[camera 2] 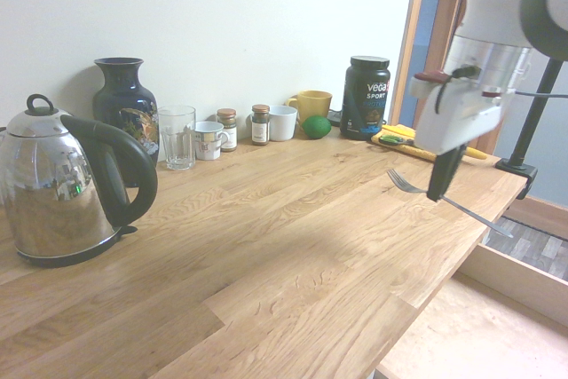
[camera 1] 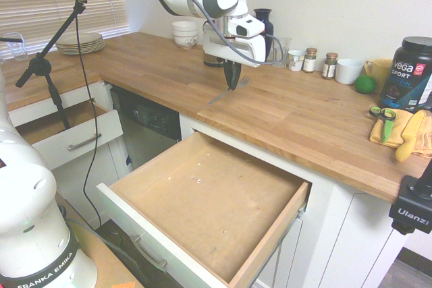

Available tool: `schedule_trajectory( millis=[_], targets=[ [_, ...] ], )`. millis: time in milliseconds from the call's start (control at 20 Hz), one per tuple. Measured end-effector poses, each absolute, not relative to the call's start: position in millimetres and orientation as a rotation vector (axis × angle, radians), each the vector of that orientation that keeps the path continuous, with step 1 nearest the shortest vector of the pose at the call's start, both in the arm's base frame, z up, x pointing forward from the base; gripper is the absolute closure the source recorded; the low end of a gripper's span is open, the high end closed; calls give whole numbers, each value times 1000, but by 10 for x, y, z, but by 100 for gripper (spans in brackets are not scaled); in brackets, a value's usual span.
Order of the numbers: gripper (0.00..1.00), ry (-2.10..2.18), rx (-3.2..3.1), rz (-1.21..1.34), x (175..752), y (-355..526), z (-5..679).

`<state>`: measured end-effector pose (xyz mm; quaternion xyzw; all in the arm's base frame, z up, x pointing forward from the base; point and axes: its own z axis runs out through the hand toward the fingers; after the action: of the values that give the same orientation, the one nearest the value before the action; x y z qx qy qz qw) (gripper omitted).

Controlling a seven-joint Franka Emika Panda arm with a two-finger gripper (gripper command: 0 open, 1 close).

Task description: Put fork in the drawer

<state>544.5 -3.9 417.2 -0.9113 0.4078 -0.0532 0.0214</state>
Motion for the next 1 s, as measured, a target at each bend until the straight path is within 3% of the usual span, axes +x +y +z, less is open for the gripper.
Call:
schedule_trajectory(
  millis=[500,1000],
  targets=[
    [100,1320,-2804,-167,4087,-179,3742],
    [100,1356,-2786,-121,4083,-325,3221]
  ],
)
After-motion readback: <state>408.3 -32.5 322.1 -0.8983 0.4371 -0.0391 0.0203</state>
